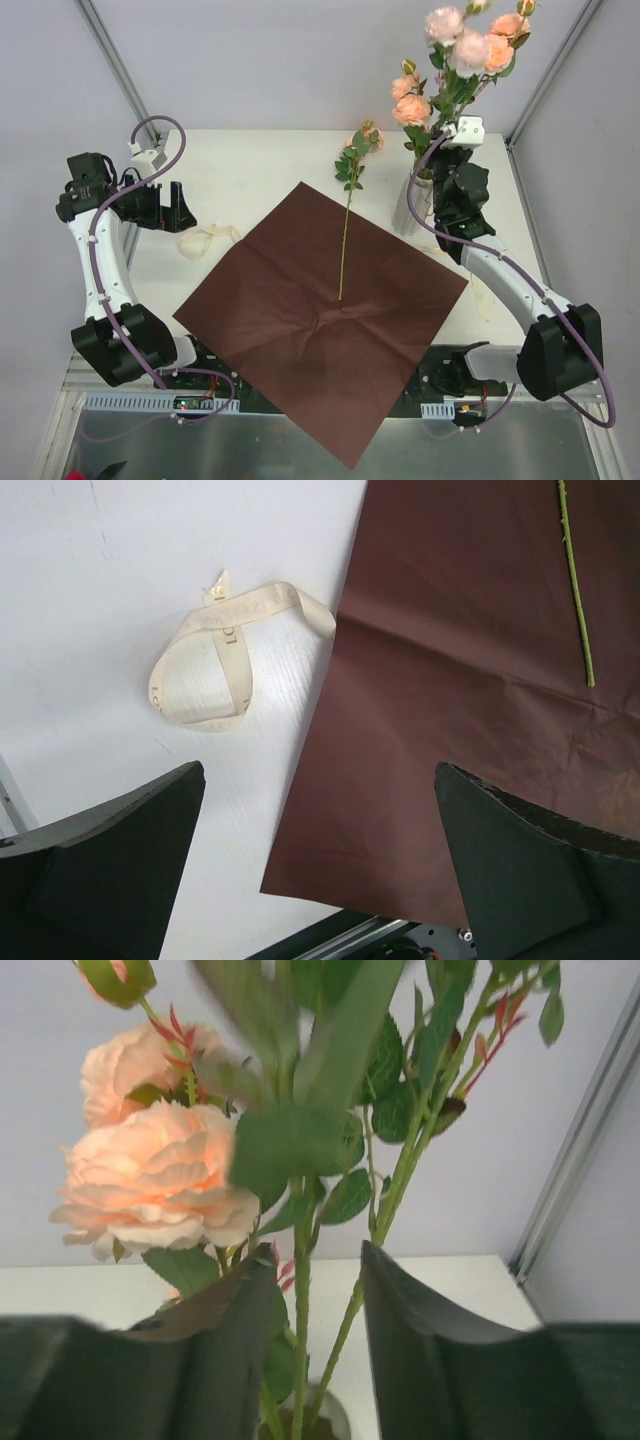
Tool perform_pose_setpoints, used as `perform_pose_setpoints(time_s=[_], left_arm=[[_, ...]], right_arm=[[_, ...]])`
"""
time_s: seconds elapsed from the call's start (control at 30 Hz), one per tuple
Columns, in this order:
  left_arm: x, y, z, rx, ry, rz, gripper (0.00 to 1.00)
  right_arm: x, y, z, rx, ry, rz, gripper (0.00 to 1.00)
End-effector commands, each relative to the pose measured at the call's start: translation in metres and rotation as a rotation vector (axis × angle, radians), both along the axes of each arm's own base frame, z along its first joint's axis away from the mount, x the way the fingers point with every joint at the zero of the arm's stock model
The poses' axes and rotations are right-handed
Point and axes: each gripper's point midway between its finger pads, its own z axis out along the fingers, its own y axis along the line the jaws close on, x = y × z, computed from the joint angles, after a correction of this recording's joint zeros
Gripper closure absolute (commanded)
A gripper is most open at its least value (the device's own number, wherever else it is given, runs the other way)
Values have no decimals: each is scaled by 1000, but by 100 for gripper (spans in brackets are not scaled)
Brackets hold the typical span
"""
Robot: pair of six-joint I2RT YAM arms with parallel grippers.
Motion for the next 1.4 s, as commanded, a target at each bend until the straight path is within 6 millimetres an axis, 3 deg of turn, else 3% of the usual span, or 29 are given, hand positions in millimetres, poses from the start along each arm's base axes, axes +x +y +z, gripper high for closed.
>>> perform_pose_setpoints(time_s=[0.0,0.1,0.13,0.2,0.3,0.37,0.47,0.5,0.57,0.63,0.67,0.7,0.73,0.77,0.8,0.83,0.87,0.9,0.93,1.2,1.37], left_arm=[[-9,-7,5,1,-21,-36,1],[-9,-9,5,-13,-22,-40,1],[-8,-10,4,-20,-20,-42,1],[-8,-10,3,-28,-12,-44,1],[-7,-10,1,-29,-5,-42,1],[-8,-10,0,-29,-5,-44,1],[-9,-11,-1,-29,-1,-47,1],[-9,-10,-2,-28,-1,-42,1],[-10,-10,-3,-26,3,-44,1],[-10,-9,-4,-19,6,-42,1],[-10,-8,-5,-17,11,-40,1],[-9,-7,-7,-11,16,-34,1],[-9,-5,-7,-6,20,-30,1],[-9,-5,-8,-4,23,-29,1],[-9,-4,-8,2,21,-30,1],[-10,-4,-8,6,19,-30,1],[-10,-4,-8,12,13,-37,1],[-11,-4,-9,11,15,-38,1],[-12,-4,-10,11,16,-39,1],[-10,-5,-13,-1,28,-42,2],[-10,-4,-18,-3,41,-45,2]], right_arm=[[-26,-5,11,101,23,-8,47],[-45,7,8,46,43,-7,22],[-54,21,11,33,38,22,18],[-62,26,16,12,45,9,14],[-71,53,15,12,108,61,11],[-77,78,-1,-17,183,111,9],[-74,116,-31,-64,325,157,3],[-68,133,-58,-100,399,162,4],[-65,146,-77,-47,515,147,4],[-55,169,-130,12,694,140,4],[-57,173,-144,2,758,150,4],[-59,190,-157,2,806,229,4],[-59,197,-180,-26,856,254,4],[-57,206,-188,-28,861,296,1],[-55,211,-188,-31,870,299,5],[-49,211,-208,-62,921,261,15],[-54,201,-222,-117,993,207,17],[-44,202,-214,-124,976,179,19],[-41,202,-230,-149,1007,155,20],[-20,195,-286,-65,1138,122,30],[-14,192,-306,-31,1196,113,35]])
